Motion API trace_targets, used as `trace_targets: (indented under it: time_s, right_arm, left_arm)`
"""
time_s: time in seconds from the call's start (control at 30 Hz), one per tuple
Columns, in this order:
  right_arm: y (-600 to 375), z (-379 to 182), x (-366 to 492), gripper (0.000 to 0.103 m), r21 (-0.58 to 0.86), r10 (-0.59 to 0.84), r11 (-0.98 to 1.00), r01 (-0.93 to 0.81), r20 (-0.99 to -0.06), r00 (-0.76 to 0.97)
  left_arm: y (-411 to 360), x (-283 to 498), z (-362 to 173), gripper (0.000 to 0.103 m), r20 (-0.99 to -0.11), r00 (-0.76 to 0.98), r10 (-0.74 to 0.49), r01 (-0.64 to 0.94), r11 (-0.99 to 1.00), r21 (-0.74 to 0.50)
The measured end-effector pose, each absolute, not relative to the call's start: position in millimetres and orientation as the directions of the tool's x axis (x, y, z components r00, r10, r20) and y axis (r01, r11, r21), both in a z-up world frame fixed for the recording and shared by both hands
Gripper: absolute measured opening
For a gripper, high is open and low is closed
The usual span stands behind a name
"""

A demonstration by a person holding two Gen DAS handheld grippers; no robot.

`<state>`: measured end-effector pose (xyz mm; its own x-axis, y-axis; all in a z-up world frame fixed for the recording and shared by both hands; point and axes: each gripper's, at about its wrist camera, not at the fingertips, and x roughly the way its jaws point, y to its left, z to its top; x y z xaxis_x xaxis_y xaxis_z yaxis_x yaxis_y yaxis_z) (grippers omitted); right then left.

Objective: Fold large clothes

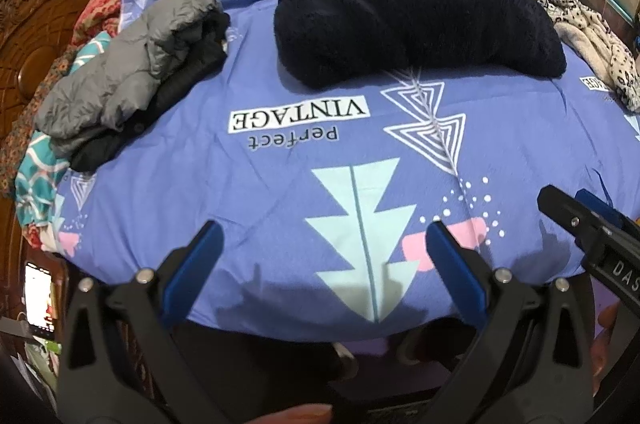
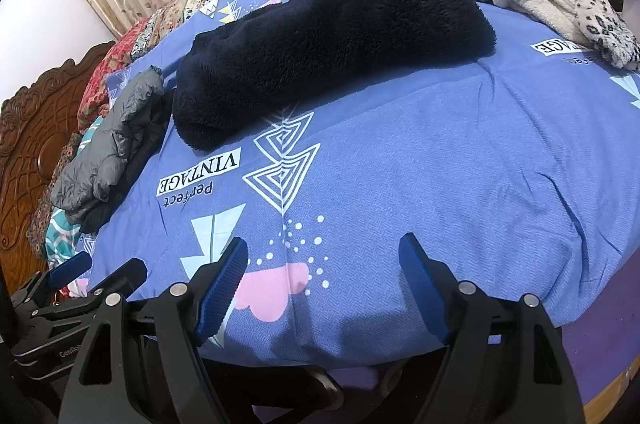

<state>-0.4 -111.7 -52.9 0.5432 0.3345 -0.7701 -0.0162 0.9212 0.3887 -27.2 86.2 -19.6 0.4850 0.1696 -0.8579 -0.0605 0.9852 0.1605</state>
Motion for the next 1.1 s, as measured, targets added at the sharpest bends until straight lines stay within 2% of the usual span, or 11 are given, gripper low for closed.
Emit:
trace_targets:
  time_s: [1.1]
  right_arm:
    - [-120.1, -57.3, 4.0, 0.094, 0.405, 0.347, 0.914, -0.009, -0.772, 0.532]
  left_arm:
    - [82.5, -25.5, -26.3, 0.097, -0.870, 0.465, 0.164, -0.041, 0.986, 0.164]
